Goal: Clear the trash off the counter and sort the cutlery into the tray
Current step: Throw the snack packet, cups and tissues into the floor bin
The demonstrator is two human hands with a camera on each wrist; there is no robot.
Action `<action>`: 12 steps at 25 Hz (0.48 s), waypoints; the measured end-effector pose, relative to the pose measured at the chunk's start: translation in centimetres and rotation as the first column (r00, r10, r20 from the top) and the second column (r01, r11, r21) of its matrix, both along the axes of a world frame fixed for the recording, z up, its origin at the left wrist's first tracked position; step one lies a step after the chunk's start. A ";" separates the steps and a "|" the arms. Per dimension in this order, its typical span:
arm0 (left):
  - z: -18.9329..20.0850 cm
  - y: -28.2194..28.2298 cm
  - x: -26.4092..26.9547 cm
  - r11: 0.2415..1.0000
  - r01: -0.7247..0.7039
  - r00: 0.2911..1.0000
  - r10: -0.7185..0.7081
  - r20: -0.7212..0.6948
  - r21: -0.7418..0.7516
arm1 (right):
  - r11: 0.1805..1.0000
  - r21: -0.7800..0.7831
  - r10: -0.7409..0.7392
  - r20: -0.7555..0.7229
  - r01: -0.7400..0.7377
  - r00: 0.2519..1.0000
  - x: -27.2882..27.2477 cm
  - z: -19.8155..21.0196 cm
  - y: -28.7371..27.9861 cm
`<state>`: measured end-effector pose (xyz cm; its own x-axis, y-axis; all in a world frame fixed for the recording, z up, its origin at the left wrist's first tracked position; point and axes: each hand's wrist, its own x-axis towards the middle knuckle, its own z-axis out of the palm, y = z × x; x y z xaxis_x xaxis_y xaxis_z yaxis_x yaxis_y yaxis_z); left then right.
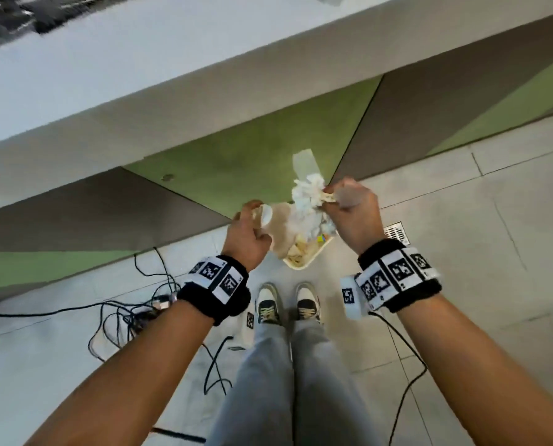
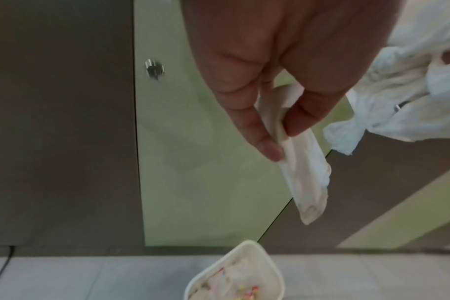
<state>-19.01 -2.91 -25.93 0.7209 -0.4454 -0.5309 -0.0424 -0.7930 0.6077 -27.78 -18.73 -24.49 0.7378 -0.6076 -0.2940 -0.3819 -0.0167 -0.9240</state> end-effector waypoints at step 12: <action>-29.7 -6.0 0.7 0.950 0.239 0.965 -0.208 -0.160 0.202 | 0.982 0.174 0.002 -0.409 0.076 0.912 0.7 -32.3 -0.5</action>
